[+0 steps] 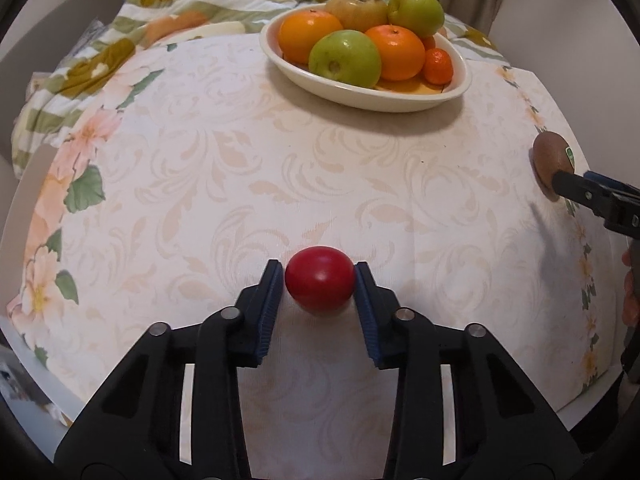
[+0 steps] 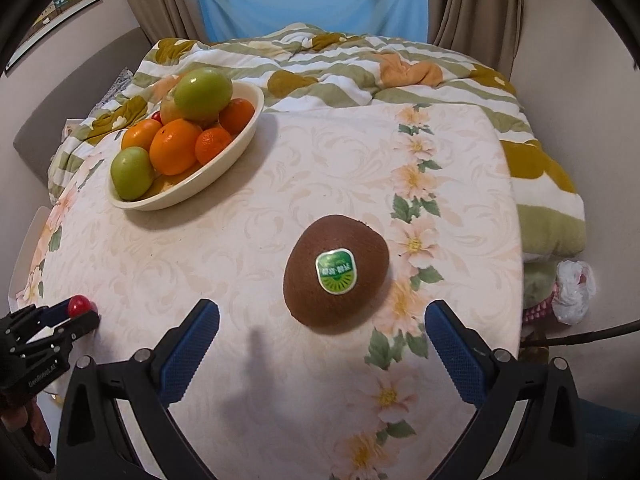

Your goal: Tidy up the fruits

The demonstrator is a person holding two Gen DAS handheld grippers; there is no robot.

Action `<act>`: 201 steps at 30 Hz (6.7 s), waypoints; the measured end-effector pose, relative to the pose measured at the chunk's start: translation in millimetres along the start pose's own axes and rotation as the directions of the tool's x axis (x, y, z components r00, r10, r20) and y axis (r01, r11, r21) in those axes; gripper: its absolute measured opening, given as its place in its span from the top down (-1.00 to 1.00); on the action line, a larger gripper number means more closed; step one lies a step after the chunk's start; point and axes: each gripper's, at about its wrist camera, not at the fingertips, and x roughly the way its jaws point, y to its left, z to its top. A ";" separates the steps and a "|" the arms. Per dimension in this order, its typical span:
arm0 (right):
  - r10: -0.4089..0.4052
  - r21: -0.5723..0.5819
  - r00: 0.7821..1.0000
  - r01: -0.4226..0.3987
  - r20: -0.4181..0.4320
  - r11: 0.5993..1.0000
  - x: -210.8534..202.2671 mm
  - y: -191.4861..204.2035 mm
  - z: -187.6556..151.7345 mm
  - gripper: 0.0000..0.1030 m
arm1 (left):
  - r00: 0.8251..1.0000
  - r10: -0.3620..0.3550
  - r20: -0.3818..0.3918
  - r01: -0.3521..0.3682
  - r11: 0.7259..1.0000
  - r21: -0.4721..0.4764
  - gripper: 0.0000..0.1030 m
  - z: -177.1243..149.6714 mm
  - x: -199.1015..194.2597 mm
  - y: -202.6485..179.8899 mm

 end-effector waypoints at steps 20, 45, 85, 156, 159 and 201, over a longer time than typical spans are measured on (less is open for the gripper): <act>-0.036 0.016 0.999 0.036 -0.028 0.999 22.8 -6.8 14.0 -0.03 | 1.000 0.020 0.003 -0.020 0.999 -0.027 0.21 12.1 -0.4 0.1; 0.046 -0.049 0.994 -0.042 0.101 0.998 -51.8 4.3 58.6 -0.01 | 0.991 0.021 0.136 -0.020 1.000 -0.009 0.21 63.2 -78.1 -21.0; -0.133 0.320 0.985 0.092 0.111 0.943 -35.5 64.6 78.3 -0.01 | 0.949 -0.317 0.008 0.285 0.864 0.415 0.20 207.5 20.1 -2.2; -0.129 0.115 0.934 0.096 0.333 0.989 -96.1 133.5 63.3 -0.99 | 0.964 -0.079 0.255 0.046 0.990 0.136 -1.00 120.2 -128.0 109.4; -0.155 0.092 0.932 0.132 0.327 0.987 -126.3 134.5 55.2 -0.99 | 0.958 -0.052 0.281 0.022 0.994 0.108 -1.00 104.3 -154.3 105.1; -0.243 0.146 0.912 0.205 0.330 0.968 -212.1 131.7 -19.7 -0.99 | 0.909 -0.039 0.416 -0.004 0.995 0.104 -1.00 30.1 -238.1 80.3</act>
